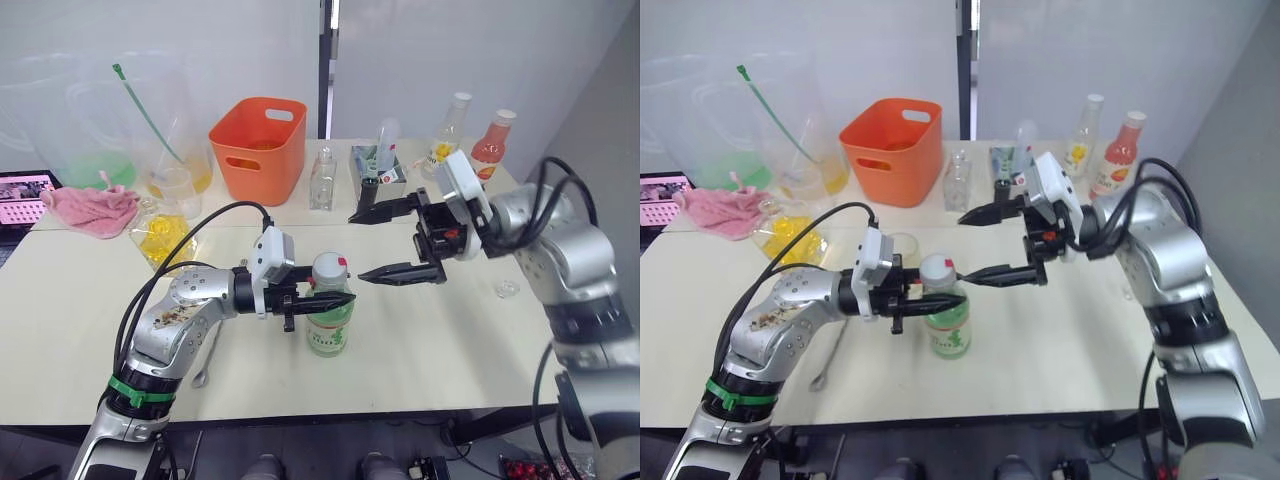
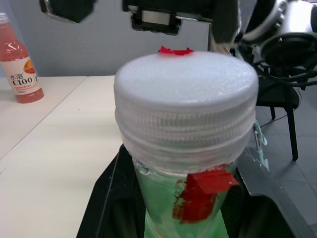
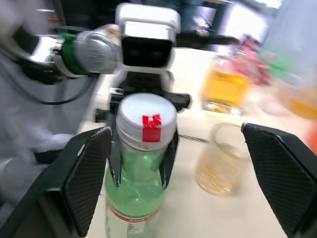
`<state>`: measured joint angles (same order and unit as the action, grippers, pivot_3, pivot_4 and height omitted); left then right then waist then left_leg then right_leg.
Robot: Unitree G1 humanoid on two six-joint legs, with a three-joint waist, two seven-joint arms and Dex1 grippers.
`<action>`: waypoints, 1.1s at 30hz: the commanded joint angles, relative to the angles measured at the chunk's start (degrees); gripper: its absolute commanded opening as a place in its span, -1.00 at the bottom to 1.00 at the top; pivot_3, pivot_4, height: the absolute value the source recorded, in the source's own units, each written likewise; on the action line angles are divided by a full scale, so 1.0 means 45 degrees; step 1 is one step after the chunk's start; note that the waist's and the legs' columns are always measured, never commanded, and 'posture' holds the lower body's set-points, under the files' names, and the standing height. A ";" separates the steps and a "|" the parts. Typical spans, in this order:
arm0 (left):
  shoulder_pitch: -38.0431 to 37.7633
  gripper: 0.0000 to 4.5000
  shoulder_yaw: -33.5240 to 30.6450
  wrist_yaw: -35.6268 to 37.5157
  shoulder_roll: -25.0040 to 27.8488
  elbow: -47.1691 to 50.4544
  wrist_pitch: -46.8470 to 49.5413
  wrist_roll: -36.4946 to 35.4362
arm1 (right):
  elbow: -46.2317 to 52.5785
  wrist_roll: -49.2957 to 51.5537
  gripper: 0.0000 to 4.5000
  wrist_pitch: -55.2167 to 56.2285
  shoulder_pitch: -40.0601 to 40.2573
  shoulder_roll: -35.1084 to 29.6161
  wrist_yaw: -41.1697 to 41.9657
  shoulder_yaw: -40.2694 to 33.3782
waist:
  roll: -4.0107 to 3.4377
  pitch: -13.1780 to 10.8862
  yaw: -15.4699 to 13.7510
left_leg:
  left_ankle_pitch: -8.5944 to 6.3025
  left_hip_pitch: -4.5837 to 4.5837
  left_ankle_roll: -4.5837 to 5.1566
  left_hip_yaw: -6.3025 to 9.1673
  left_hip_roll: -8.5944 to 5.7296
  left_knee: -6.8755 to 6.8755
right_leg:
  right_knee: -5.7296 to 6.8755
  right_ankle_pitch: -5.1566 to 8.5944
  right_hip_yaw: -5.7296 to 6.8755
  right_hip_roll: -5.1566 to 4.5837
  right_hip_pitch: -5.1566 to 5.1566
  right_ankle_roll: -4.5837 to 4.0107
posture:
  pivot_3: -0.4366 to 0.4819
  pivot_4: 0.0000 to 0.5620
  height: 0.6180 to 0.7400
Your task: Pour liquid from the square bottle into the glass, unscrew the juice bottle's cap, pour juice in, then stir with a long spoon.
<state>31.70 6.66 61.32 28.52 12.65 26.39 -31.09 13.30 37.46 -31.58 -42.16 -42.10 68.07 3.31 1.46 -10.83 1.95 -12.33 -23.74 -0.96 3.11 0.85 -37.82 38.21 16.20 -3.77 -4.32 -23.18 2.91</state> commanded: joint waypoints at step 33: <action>0.1096 -0.38 0.0635 0.0439 -0.0813 -0.1083 -0.0339 0.0669 | 0.4546 0.2345 -0.25 -0.2975 0.1394 0.0574 -0.3546 -0.0144 | -0.0001 0.0001 -0.0280 | 0.0021 0.0001 -0.0002 -0.0003 -0.0015 -0.0011 | -0.0035 -0.0004 -0.0004 0.0001 0.0031 0.0012 | -0.05 -0.47 1.00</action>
<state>35.69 9.43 63.84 24.95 8.16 24.85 -28.52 32.30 46.16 -49.08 -35.08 -38.77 42.27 0.29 1.46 -10.83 0.69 -12.23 -23.74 -0.96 3.09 0.79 -37.87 38.04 16.18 -3.79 -4.31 -23.04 2.96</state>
